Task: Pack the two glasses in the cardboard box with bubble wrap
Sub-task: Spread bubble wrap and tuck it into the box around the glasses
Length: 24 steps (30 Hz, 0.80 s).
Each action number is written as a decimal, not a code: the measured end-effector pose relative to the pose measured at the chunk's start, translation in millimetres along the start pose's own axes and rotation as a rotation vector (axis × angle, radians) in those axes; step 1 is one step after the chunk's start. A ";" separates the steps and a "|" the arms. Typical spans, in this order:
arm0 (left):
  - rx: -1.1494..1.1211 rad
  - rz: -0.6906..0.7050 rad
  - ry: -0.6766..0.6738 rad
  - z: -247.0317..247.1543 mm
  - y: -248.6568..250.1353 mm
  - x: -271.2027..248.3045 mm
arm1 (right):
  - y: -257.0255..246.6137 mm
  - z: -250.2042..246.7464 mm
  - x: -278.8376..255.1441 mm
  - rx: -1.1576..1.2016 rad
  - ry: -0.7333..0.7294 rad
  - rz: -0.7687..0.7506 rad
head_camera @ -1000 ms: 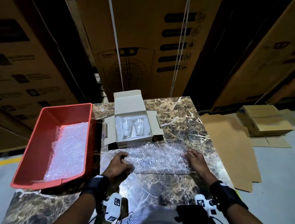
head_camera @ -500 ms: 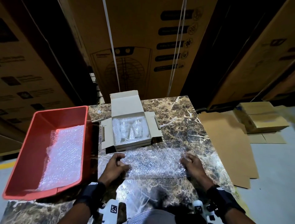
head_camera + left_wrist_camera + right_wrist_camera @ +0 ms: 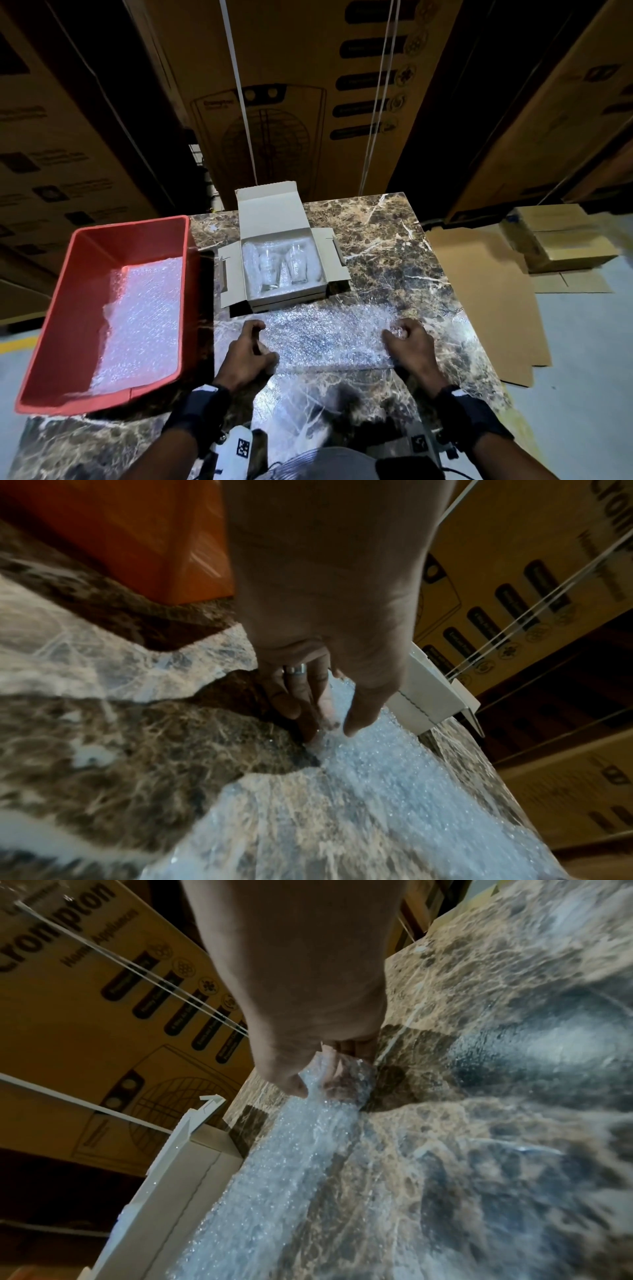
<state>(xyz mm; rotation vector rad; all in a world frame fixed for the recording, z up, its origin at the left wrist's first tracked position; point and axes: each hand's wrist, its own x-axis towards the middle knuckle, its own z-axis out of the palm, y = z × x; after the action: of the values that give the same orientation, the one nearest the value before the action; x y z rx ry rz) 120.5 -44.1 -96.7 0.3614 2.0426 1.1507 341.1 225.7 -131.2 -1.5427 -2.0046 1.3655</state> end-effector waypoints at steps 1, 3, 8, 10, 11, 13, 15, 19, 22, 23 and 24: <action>0.022 0.012 0.003 0.0 -0.9 -0.2 | 0.8 -1.2 -2.5 -0.031 -0.014 -0.013; 0.073 0.031 0.006 -0.8 -5.1 1.0 | 4.7 -5.0 -7.3 -0.143 -0.034 -0.062; 0.209 0.038 0.010 0.4 -12.1 8.3 | 5.9 -9.8 -15.4 -0.269 -0.010 -0.114; 0.330 0.040 0.011 0.0 -13.2 10.8 | 2.8 -13.6 -19.0 -0.336 0.019 -0.118; 0.380 0.037 0.013 -0.1 -12.5 11.7 | 1.4 -16.1 -20.9 -0.377 0.036 -0.120; 0.437 0.034 0.018 -0.3 -7.5 11.2 | 0.3 -19.9 -25.1 -0.420 0.059 -0.130; 0.484 0.056 0.044 0.4 -1.9 9.8 | 2.1 -21.6 -27.1 -0.479 0.090 -0.178; 0.578 0.266 0.102 7.7 1.2 10.4 | -7.4 -9.5 -24.6 -0.572 0.097 -0.313; 0.660 0.469 0.061 26.6 9.0 14.1 | -24.7 17.2 -30.3 -0.631 0.007 -0.464; 0.700 0.540 0.043 34.3 12.7 14.9 | -27.8 28.5 -32.5 -0.656 -0.044 -0.517; 0.734 0.597 0.019 42.1 15.4 15.9 | -31.2 40.3 -35.1 -0.677 -0.091 -0.570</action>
<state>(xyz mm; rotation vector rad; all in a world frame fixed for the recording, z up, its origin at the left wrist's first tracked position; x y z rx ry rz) 138.5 -0.8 -104.8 1.3915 2.3939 0.6530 308.5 175.2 -116.4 -0.9548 -2.8421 0.5656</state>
